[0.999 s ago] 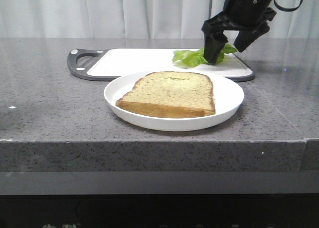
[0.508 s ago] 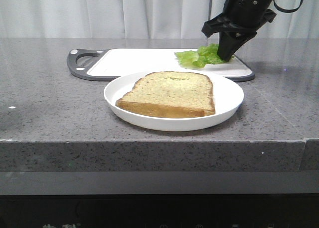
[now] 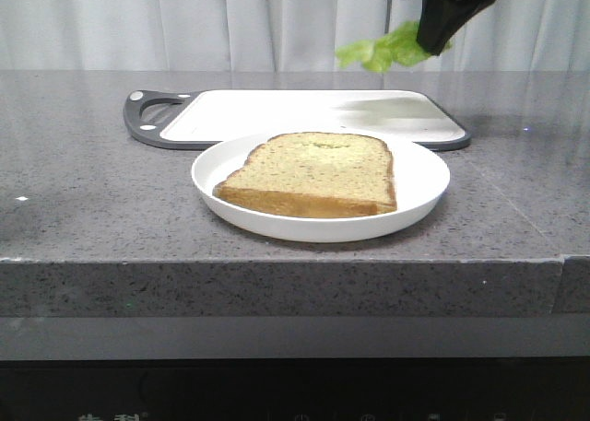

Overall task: Left arm grabs bread, right arm adds lettuce
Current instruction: 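Lift the lettuce with the right gripper and lower it onto the bread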

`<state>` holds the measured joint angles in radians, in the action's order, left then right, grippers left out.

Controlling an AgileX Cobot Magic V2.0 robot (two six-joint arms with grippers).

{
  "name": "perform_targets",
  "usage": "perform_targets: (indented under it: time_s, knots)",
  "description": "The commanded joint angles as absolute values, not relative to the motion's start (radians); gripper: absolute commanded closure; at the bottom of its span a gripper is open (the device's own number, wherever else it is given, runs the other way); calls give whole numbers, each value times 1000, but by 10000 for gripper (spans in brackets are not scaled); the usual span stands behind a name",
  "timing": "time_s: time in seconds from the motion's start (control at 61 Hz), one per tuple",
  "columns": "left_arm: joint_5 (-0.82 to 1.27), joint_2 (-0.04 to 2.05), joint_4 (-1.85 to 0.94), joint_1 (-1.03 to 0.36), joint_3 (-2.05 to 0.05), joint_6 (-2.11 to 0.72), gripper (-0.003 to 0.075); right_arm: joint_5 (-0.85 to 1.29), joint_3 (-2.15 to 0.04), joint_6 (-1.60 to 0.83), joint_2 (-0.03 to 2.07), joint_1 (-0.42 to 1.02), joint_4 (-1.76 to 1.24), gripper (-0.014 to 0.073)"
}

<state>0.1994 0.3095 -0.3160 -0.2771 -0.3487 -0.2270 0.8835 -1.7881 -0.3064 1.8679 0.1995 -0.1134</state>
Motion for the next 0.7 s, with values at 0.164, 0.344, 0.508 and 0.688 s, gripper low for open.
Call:
perform_targets:
  time_s: [0.164,0.344,0.508,0.688]
  knots:
    - [107,316,-320,-276,-377,-226,739,697,-1575,-324,1596,238,-167,650]
    - [107,316,-320,-276,-377,-226,739,510,-1287,-324,1437,319,-169,650]
    - [107,316,-320,-276,-377,-226,739,489,-1159,-324,1386,404,-203,650]
    - [107,316,-320,-276,-377,-226,739,461,-1103,-324,1385,470,-227,650]
